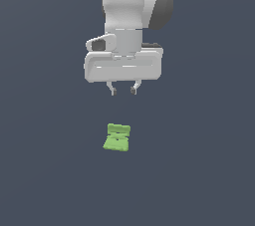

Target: Pick up the object and move it to a goal position.

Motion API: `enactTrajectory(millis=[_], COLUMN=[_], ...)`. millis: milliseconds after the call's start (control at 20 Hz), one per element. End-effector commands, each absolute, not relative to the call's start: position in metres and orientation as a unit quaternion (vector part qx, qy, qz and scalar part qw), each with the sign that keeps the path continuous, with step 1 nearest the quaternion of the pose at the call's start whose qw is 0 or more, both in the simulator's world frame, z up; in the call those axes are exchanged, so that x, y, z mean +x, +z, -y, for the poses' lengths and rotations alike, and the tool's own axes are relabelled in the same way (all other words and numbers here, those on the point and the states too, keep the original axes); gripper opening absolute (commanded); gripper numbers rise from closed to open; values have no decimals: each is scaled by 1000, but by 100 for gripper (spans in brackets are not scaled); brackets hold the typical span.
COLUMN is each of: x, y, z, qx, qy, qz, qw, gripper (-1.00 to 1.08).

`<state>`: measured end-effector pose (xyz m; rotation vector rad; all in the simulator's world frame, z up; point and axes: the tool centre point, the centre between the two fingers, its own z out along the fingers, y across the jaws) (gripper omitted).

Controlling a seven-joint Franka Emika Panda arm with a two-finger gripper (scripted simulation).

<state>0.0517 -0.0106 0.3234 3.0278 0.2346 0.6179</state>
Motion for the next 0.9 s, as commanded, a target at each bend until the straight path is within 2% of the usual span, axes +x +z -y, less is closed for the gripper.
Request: enactTrajectory(millis=[0,850], x=[55,58], y=[347,486], z=[17,39], qx=[970,903], qy=[227,371], qz=[-83,-149], qw=[33,157], gripper=[28,28])
